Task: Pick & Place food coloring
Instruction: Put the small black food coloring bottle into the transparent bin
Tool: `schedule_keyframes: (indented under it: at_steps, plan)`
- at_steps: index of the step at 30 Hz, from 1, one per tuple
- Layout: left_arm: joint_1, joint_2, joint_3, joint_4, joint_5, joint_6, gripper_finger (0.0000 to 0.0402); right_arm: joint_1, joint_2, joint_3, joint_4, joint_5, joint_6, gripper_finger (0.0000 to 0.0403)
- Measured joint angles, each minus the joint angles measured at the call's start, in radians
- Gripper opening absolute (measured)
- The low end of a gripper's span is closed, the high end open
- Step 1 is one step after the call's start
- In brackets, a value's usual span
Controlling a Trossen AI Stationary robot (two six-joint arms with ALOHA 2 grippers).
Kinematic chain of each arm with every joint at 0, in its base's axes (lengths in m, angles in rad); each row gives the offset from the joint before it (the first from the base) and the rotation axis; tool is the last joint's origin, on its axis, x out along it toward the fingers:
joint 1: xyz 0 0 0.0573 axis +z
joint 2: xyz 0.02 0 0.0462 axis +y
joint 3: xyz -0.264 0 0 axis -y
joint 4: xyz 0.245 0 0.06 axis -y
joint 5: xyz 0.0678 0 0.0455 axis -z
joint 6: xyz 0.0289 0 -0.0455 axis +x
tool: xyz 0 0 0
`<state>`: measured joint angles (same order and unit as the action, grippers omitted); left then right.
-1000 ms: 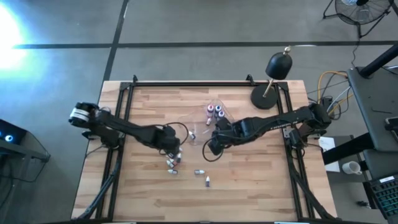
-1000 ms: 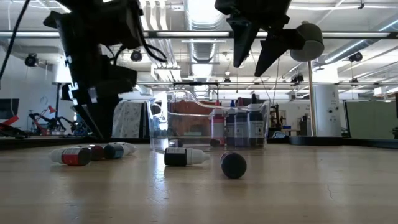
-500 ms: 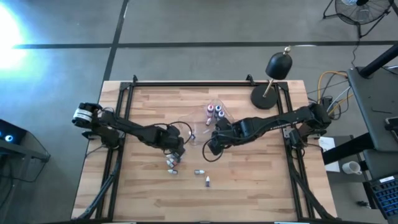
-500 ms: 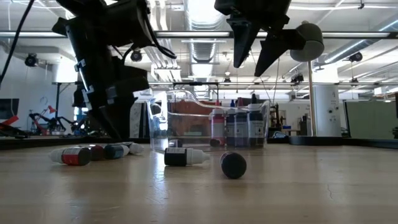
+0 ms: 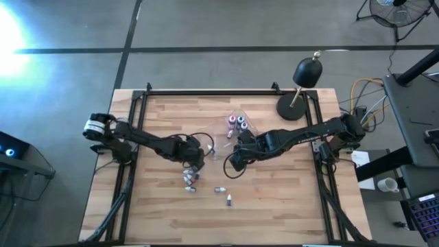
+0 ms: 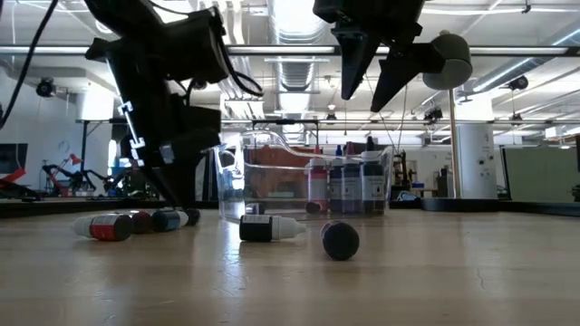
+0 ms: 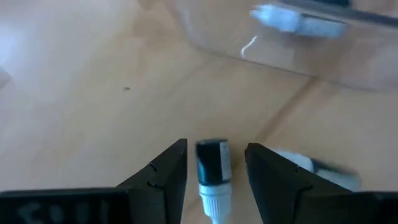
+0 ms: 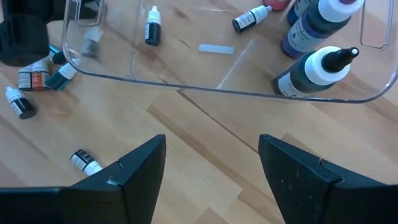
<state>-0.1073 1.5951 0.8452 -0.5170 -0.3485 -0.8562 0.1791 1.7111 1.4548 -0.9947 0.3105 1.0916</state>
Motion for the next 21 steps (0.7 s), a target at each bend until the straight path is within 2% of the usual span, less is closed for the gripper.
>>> schedule_keyframes:
  at_steps: [13,21]
  plan:
    - [0.014,0.057,-0.021,0.007,0.074,0.022,0.013,0.0,0.0,-0.002,0.0,0.004,-0.024,0.0249]
    - [0.016,0.018,-0.022,-0.002,0.082,0.036,0.005,-0.001,0.0,-0.006,0.0,0.006,-0.034,0.0249]
